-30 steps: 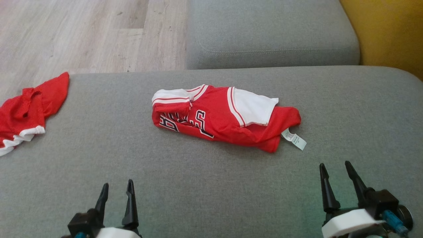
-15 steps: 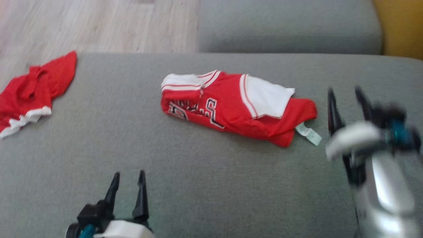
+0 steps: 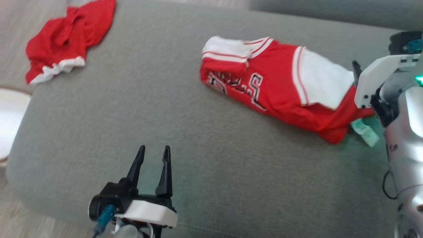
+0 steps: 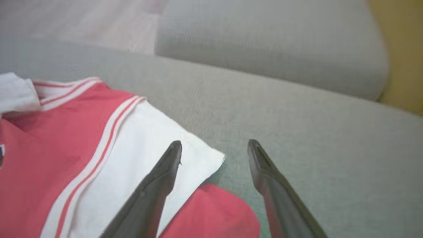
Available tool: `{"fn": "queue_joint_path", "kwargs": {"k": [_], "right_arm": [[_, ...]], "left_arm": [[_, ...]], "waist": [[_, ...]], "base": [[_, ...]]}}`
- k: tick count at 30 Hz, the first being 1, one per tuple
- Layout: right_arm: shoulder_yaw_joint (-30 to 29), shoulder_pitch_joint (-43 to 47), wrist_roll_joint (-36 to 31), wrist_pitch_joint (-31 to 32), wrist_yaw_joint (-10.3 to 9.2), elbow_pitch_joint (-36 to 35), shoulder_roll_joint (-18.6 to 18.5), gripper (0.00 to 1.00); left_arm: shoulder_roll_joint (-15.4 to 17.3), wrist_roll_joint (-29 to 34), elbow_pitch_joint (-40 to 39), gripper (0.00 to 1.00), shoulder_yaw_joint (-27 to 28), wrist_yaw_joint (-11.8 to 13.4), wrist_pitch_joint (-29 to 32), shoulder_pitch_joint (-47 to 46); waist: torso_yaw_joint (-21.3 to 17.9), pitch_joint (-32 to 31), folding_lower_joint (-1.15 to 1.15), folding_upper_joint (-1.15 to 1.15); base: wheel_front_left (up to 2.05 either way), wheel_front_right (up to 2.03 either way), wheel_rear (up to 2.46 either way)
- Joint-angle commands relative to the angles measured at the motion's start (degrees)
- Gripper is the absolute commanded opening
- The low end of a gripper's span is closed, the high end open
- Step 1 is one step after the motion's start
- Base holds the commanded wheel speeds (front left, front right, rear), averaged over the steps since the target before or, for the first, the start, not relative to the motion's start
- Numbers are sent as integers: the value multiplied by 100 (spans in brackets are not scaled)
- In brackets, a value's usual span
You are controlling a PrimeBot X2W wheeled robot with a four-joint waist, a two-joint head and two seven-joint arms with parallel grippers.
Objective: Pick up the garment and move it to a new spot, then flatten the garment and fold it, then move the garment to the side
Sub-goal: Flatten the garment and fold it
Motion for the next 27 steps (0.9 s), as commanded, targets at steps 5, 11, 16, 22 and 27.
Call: {"fn": "queue_joint_path", "kwargs": {"k": [5, 11, 16, 22, 27], "right_arm": [[191, -461, 53, 405, 43, 319, -166, 100], [185, -562, 22, 672, 43, 598, -174, 100], [202, -608, 256, 735, 43, 730, -63, 100], [328, -704, 490, 749, 43, 830, -124, 44], [612, -819, 556, 462, 43, 790, -149, 0]], "left_arm": [[-61, 64, -147, 100, 152, -24, -145, -276], [-120, 74, -91, 100, 146, -41, -181, -302], [-147, 89, -69, 100, 118, -74, -192, -355], [-178, 114, 6, 100, 55, -134, -201, -454], [-188, 122, 34, 100, 75, -115, -208, -459]], "waist": [[290, 346, -1, 0], [243, 382, -1, 0], [250, 430, -1, 0], [360, 551, -1, 0], [364, 586, -1, 0]], "base": [[0, 0, 0], [0, 0, 0], [0, 0, 0], [0, 0, 0], [0, 0, 0]]}}
